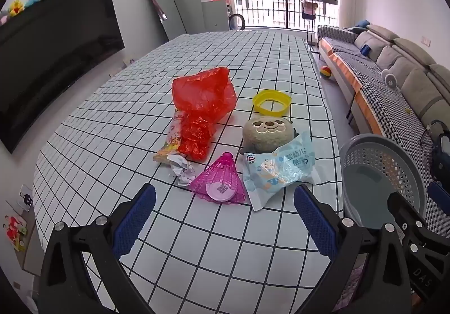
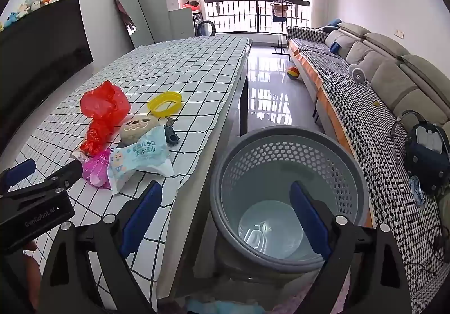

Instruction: Collect trash

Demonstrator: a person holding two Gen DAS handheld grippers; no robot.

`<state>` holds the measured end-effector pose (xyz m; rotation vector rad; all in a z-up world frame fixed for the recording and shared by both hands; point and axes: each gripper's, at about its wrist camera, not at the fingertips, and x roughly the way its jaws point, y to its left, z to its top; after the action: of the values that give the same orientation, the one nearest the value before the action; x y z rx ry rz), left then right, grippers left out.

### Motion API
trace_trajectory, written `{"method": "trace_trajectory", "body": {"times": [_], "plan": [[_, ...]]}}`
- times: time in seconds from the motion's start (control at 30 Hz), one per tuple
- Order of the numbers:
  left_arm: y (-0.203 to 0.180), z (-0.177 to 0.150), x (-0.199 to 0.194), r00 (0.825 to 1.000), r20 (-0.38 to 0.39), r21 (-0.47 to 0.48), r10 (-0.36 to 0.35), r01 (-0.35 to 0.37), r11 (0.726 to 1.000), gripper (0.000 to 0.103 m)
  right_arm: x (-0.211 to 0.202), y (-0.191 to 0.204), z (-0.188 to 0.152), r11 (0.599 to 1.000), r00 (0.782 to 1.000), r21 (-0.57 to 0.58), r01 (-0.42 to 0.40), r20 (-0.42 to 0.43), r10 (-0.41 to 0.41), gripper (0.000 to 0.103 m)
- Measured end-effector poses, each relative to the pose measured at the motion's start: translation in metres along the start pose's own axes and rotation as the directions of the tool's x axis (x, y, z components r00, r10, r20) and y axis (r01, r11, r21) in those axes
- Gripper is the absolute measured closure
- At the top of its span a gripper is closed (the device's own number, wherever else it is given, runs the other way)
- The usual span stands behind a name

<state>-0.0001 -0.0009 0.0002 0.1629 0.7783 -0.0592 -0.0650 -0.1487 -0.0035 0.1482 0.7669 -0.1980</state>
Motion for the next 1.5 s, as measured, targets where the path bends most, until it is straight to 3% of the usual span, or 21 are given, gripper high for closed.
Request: {"method": "trace_trajectory", "body": {"times": [0.3, 1.5], "plan": [[0.0085, 0.0035, -0.0016, 1.000, 0.008, -0.015, -0.025, 0.025, 1.000, 0.006, -0.0010, 0.0004, 0.0000, 1.000, 1.000, 0.002, -0.003, 0.001, 0.003, 0.015], [0.0039, 0.0009, -0.0051, 1.000, 0.017, -0.007, -0.017, 0.017, 1.000, 0.006, 0.0004, 0.0002, 0.0005, 1.000, 1.000, 0.004, -0.005, 0.002, 0.005, 0.015]]}}
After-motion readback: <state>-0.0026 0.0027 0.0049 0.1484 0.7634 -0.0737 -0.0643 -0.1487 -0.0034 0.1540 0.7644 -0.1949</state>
